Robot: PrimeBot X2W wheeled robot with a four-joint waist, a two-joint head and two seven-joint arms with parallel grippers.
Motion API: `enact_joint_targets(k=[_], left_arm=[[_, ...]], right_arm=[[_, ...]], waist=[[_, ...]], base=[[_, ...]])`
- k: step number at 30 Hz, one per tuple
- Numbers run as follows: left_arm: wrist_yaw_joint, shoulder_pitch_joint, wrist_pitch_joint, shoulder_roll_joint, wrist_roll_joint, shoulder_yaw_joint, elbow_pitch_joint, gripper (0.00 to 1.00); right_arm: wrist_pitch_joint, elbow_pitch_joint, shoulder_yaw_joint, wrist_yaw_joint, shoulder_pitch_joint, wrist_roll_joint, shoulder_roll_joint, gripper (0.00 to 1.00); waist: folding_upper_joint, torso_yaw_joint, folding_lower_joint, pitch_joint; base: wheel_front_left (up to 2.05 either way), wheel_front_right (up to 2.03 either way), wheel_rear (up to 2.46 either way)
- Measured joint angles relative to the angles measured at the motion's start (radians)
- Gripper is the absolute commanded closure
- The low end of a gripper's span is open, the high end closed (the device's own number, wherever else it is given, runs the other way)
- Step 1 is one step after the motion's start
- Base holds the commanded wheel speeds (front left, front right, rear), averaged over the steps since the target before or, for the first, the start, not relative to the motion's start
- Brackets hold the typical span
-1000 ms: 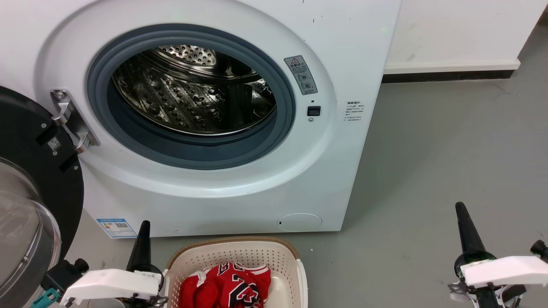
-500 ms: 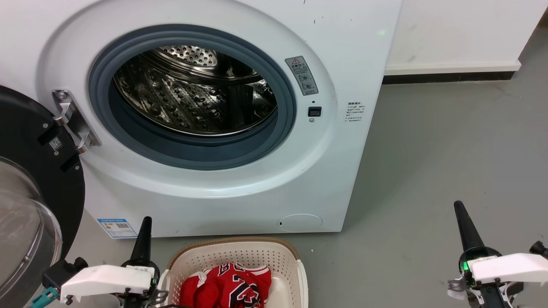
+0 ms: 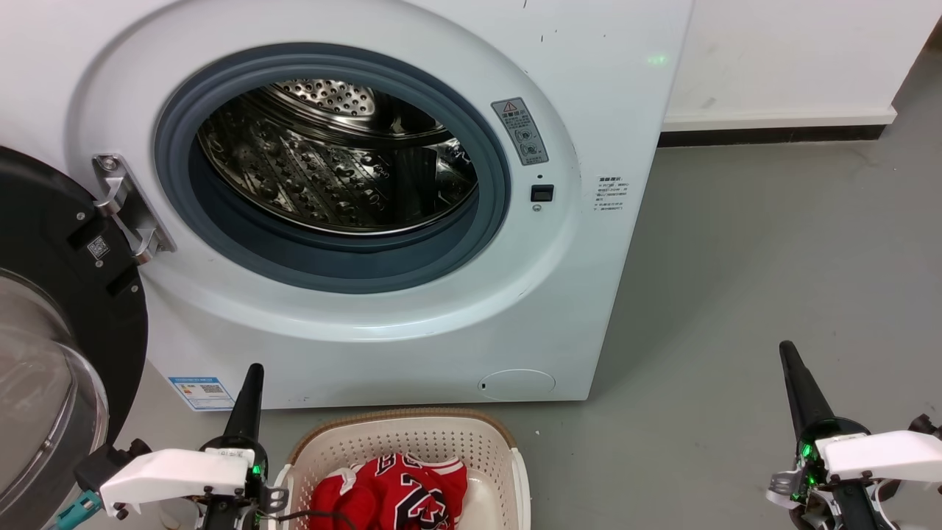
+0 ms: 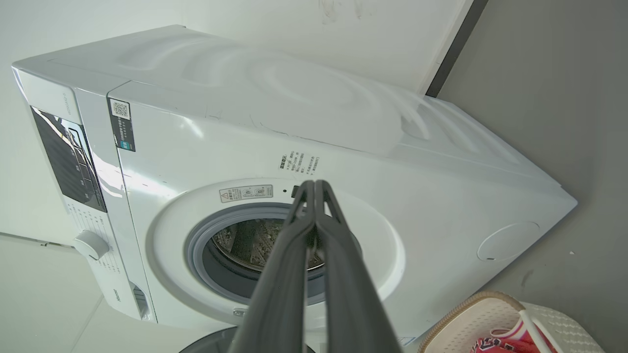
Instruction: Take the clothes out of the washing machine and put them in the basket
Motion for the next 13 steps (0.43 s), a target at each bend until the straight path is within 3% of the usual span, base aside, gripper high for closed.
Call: enact_joint_targets(k=[13], left_arm=[[-0.009, -0.016, 0.026, 0.000, -0.111, 0.004, 0.018, 1.00]], right_arm=[[0.028, 0.017, -0.008, 0.000, -0.019, 0.113, 0.000, 1.00]], waist=[[0.0000, 0.002, 0.0000, -0.003]], base=[[0.00, 0.00, 0.00]])
